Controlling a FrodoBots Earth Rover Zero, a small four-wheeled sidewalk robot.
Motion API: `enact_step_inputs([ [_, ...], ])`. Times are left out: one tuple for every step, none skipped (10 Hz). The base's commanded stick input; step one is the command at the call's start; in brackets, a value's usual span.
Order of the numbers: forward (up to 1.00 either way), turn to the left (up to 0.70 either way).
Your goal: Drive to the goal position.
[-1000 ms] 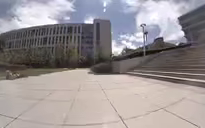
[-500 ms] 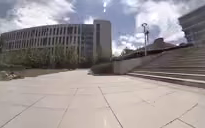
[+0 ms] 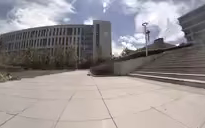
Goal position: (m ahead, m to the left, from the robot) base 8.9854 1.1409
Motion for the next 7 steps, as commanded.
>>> enact_step_inputs([
  [0.7, 0.0],
  [0.7, 0.0],
  [0.7, 0.0],
  [0.7, 0.0],
  [0.7, 0.0],
  [0.7, 0.0],
  [0.7, 0.0],
])
